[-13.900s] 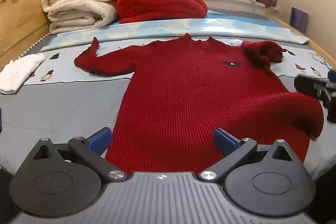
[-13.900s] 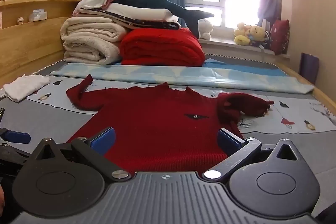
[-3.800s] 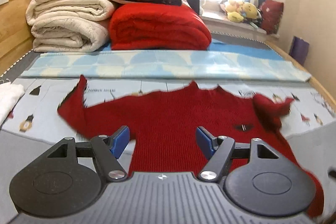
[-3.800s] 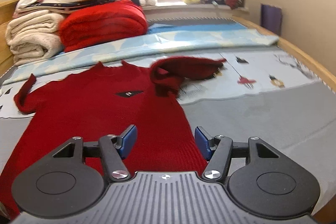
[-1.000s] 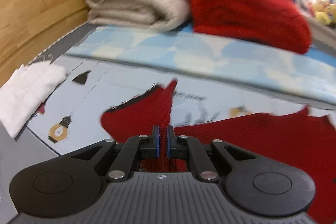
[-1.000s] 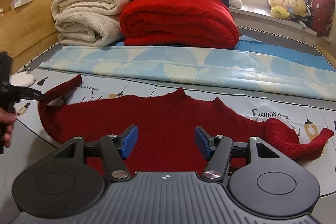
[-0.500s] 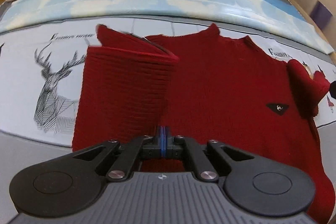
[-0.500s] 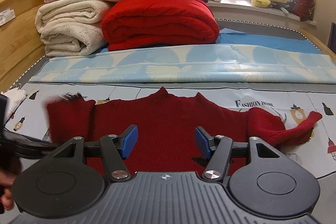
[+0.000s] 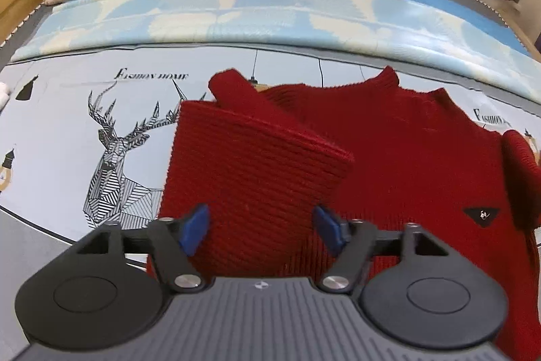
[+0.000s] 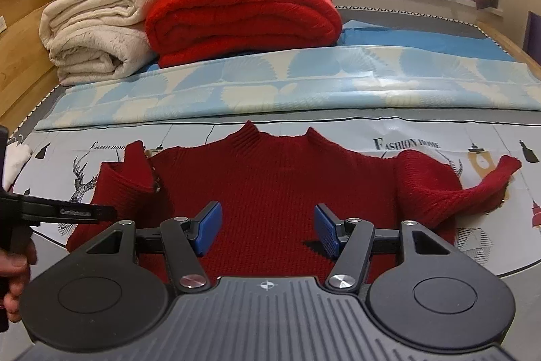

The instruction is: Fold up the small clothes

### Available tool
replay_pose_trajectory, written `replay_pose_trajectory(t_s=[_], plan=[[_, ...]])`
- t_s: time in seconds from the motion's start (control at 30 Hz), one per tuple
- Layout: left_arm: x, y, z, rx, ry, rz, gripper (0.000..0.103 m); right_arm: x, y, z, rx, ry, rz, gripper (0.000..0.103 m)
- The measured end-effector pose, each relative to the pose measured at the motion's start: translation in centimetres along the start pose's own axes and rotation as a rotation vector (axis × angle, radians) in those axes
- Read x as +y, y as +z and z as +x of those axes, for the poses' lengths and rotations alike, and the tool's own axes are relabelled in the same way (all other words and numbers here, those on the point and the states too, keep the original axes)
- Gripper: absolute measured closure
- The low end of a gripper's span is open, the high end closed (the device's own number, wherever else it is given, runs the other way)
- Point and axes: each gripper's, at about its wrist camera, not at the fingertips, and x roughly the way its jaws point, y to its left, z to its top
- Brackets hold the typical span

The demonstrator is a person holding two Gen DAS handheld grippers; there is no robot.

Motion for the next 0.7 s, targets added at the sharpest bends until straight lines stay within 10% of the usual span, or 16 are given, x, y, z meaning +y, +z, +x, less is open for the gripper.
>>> replay_pose_trajectory(t_s=[0.5,0.7], plan=[[0.0,-0.4,3.4,0.055,0.066,0.066,0.023,1.7,0.6,1.7,0.022,0.027,0.001,0.041],[0.9,-0.2,2.8,0.042,0.058,0.045,0.071,1.1,0.6,1.5,0.020,0.015,0.017,0.041]])
